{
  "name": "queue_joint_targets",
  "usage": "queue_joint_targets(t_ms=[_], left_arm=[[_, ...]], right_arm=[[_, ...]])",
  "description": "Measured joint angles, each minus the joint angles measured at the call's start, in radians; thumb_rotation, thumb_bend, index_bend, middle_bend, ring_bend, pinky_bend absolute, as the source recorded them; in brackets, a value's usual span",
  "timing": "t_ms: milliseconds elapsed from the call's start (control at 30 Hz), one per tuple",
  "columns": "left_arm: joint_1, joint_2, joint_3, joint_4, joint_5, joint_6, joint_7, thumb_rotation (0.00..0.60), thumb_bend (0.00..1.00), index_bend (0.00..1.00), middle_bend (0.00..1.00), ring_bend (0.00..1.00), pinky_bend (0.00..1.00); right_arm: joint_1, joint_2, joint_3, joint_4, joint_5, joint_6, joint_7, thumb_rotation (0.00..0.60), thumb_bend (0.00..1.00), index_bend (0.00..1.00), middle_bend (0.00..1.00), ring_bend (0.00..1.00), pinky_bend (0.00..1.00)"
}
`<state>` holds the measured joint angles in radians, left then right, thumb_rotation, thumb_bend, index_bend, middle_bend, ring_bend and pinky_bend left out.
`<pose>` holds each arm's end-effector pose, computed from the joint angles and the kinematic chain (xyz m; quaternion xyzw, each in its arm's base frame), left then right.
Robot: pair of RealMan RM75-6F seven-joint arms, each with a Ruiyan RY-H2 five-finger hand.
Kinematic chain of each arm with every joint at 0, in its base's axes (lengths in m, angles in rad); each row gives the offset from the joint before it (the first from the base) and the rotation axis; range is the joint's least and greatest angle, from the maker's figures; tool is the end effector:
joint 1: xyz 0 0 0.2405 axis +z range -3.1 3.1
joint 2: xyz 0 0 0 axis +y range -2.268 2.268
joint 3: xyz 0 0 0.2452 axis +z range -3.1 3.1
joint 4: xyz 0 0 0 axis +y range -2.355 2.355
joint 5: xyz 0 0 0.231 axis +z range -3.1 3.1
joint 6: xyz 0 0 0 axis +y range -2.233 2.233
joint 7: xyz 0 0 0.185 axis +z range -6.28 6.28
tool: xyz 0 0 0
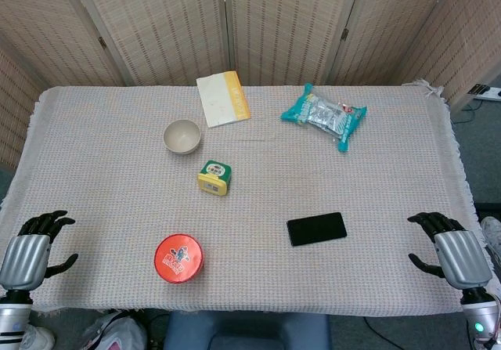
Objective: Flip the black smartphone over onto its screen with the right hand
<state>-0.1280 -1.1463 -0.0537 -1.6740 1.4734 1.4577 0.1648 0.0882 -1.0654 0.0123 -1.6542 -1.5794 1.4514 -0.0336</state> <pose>-0.2881 0.2349 0.1174 -0.6170 -0.3651 -0.3683 0.5919 -0.2980 -0.2138 0.1297 0.6403 -0.3751 0.3689 0.5596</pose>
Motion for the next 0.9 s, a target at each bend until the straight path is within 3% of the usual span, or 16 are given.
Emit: queue_joint_targets(t_ms=[467,667,767,900], left_arm=[[0.001,-0.019,-0.004,0.012,0.022,0.027,-0.004,0.600,0.20,0.32,0.23,0.21,0.24],[0.006,-0.018,0.000,0.010,0.027,0.035,-0.007,0.600,0.20,0.32,0.23,0.21,0.24],[0.010,-0.016,0.001,0.010,0.029,0.040,-0.012,0.600,0.20,0.32,0.23,0.21,0.24],[0.014,-0.013,0.003,0.014,0.032,0.046,-0.022,0.600,0.20,0.32,0.23,0.21,0.24]], right_arm=[[0.017,-0.047,0.015,0.041,-0.032,0.022,0.002,0.600,0.16,0.29,0.30,0.23,0.35],[0.071,-0.093,0.023,0.061,-0.042,-0.047,-0.014,0.600,0.11,0.29,0.31,0.23,0.35],[0.113,-0.142,0.032,0.086,-0.043,-0.097,-0.033,0.600,0.05,0.29,0.32,0.23,0.35],[0.170,-0.220,0.041,0.137,-0.040,-0.172,-0.050,0.600,0.04,0.29,0.34,0.23,0.35]])
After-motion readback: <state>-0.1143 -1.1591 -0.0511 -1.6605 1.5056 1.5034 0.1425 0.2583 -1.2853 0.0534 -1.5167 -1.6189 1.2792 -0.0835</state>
